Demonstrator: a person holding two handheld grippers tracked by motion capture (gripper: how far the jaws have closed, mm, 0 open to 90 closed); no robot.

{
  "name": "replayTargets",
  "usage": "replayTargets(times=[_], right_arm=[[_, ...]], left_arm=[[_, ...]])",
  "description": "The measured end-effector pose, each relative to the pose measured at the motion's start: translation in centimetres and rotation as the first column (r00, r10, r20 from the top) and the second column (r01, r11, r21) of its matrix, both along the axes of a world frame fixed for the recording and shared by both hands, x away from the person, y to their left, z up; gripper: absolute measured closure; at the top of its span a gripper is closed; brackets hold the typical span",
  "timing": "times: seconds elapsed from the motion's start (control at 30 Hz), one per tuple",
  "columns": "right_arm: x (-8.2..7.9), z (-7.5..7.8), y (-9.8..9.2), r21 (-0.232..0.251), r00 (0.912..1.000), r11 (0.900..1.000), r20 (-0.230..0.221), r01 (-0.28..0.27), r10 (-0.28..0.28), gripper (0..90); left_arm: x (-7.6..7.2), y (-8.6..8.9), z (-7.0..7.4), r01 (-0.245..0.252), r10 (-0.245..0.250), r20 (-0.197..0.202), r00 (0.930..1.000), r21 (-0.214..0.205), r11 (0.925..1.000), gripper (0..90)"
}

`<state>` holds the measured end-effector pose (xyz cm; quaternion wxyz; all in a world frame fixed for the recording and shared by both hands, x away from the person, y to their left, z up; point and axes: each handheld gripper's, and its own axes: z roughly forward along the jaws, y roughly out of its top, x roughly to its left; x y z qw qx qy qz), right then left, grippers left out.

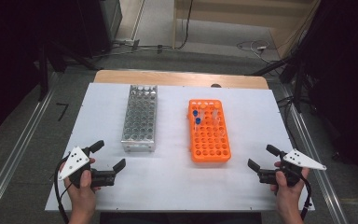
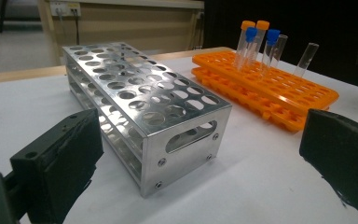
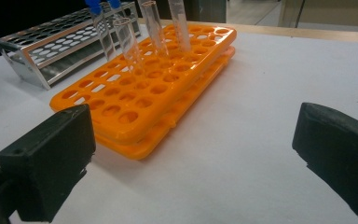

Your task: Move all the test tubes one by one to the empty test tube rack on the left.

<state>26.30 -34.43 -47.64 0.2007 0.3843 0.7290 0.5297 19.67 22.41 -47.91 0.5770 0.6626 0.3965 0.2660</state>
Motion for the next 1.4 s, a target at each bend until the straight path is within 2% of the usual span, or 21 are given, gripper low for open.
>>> replayTargets(times=[0.27,0.5,0.6,0.73,0.97,1.13,1.27,1.37,1.4], right_arm=[[0.5,0.4,0.5,-0.007,1.0000,1.0000,-0.001,-0.002,0.002,0.0],[1.2,1.6,1.1,0.000,1.0000,1.0000,0.001,-0.006,0.006,0.0],[1.6,2.2,1.3,0.022,1.0000,0.9997,-0.001,-0.005,0.005,0.0],[2.4,2.8,1.8,0.012,1.0000,0.9999,-0.001,-0.010,0.010,0.0],[4.3,3.8,3.6,0.011,0.9988,0.9987,0.006,-0.049,0.049,0.0],[5.6,4.1,4.9,0.008,0.9965,0.9965,-0.006,-0.084,0.084,2.3],[6.5,3.8,5.8,0.026,0.9899,0.9901,-0.031,-0.138,0.138,5.9],[7.0,3.3,6.4,0.049,0.9815,0.9818,-0.047,-0.184,0.186,12.3],[7.0,3.1,6.6,0.044,0.9815,0.9822,-0.049,-0.183,0.185,13.4]], left_arm=[[0.1,-0.2,-0.1,0.005,-0.005,-0.009,0.9999,-0.001,1.0000,0.0],[0.2,-0.5,0.0,0.009,-0.009,-0.014,0.9999,-0.005,1.0000,0.0],[0.3,-0.6,0.0,0.003,-0.003,-0.016,0.9999,-0.005,1.0000,0.0],[0.4,-0.7,0.0,0.004,-0.004,-0.017,0.9999,-0.003,1.0000,0.0],[0.4,-1.2,-0.1,0.012,-0.012,-0.022,0.9997,0.006,0.9999,0.0],[0.5,-1.4,-0.1,0.018,-0.018,-0.023,0.9996,0.004,0.9998,0.0],[0.5,-1.5,-0.1,0.026,-0.025,-0.025,0.9994,0.008,0.9996,0.0],[0.5,-1.5,-0.2,0.027,-0.027,-0.026,0.9993,0.012,0.9996,0.0],[0.5,-1.5,-0.2,0.027,-0.026,-0.026,0.9993,0.013,0.9996,0.0]])
